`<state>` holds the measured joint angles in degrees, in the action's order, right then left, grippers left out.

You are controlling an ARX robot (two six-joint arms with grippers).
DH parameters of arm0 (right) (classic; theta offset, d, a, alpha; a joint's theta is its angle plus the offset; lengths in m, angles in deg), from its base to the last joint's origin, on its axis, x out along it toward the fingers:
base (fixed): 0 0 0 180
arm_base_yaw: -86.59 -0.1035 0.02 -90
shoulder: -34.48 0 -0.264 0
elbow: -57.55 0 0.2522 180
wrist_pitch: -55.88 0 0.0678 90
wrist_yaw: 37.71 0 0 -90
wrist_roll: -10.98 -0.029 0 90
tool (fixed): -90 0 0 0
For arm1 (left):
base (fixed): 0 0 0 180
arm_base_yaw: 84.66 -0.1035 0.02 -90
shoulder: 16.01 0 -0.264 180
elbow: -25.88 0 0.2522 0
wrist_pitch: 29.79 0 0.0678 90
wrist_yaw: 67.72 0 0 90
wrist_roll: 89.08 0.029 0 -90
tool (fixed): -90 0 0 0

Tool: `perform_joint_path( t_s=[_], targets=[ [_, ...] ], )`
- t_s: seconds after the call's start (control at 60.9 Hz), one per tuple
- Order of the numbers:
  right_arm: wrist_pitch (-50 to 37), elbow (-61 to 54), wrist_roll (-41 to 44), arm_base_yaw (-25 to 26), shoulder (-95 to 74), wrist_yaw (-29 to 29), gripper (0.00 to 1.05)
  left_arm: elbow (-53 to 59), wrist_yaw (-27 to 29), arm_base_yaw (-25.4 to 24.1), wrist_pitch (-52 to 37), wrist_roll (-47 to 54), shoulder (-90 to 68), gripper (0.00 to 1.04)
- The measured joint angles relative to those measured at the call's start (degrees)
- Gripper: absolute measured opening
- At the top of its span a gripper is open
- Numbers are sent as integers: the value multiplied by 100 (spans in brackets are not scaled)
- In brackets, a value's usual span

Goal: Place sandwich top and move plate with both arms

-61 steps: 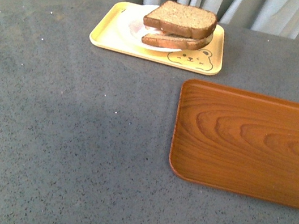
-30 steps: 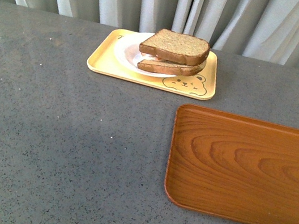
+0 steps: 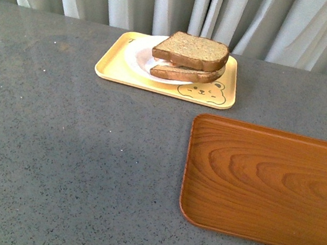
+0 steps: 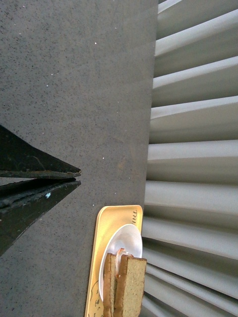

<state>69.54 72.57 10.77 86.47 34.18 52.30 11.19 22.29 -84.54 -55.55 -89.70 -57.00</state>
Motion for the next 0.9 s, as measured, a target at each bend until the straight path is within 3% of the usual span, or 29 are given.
perform_joint_path(
  t_s=[0.46,0.903],
  targets=[
    [0,0,0,0,0,0,96,7,0,0,1648,2,1788,2],
    [0,0,0,0,0,0,96,7,0,0,2616,2,2769,2]
  ],
)
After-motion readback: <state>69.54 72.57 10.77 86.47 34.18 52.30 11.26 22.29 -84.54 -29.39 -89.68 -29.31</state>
